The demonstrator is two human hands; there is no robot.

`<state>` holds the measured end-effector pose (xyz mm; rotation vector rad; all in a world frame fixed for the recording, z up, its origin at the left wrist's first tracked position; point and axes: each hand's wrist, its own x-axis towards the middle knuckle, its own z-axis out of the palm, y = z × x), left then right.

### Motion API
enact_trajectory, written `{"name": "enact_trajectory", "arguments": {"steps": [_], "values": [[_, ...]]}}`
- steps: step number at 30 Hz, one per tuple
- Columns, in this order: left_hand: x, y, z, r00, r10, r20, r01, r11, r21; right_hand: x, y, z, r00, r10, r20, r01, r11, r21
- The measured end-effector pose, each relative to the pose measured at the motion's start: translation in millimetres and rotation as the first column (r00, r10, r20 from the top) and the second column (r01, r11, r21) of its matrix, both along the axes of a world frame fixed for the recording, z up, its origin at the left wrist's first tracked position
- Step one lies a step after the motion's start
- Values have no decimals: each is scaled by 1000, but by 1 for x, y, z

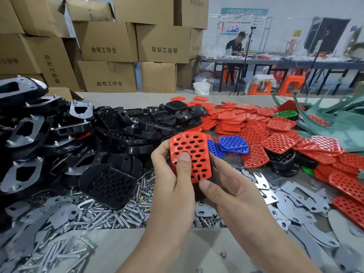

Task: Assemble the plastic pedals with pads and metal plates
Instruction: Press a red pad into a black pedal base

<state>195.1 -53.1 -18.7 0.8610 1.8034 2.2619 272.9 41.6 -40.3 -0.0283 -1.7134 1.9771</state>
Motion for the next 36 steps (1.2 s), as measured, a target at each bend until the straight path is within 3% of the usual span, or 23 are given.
{"name": "enact_trajectory", "arguments": {"steps": [10,14,25,28,31,36], "values": [[6,-1,-2,987,132,-89,-133,991,-8,0,-1,0,1000,-22,10,22,1000,10],[6,-1,-2,989,135,-62,-135,991,0,-2,-5,-1,1000,15,17,-16,999,38],[-14,-1,2,976,-195,97,200,979,-35,-1,4,-5,996,-92,8,93,985,-149],[-17,-2,4,969,-215,119,219,975,-21,-1,4,-5,991,-128,41,133,982,-134],[-19,-4,5,959,-230,163,231,973,12,-2,0,-5,988,-151,44,151,988,-12],[-28,-5,4,887,-289,359,283,957,71,-1,3,-4,975,-202,89,198,979,47]]}}
